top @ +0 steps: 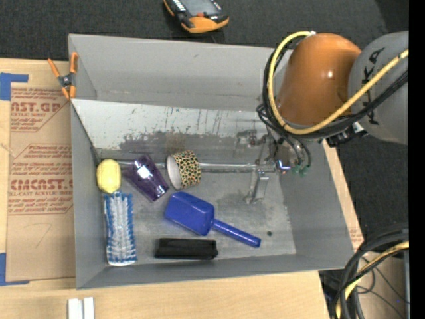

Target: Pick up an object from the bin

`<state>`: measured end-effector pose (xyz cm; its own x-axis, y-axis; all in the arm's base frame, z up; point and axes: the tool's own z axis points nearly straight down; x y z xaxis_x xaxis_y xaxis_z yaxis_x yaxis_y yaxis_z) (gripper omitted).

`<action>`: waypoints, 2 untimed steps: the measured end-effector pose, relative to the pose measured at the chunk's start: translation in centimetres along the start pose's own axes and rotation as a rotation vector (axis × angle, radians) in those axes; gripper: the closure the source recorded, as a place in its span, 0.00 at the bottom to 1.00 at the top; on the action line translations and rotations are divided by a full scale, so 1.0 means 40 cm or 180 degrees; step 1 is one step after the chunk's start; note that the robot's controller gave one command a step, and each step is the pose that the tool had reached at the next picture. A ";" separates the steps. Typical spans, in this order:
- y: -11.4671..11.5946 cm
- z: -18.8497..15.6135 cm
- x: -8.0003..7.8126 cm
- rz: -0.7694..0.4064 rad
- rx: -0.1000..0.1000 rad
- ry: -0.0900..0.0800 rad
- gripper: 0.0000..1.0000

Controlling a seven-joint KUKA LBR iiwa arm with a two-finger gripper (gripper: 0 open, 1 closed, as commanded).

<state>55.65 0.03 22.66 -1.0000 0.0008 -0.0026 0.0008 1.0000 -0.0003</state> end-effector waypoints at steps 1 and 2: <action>0.000 0.000 0.000 0.0000 0.0000 0.0000 0.00; 0.069 0.255 0.011 -0.0079 -0.0001 -0.0014 0.00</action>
Offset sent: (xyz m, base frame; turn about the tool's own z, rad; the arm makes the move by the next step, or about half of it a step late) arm -0.0071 0.0354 -0.1325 -0.0302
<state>55.23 2.77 12.47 -0.9997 -0.0239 -0.0071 -0.0239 0.9997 -0.0001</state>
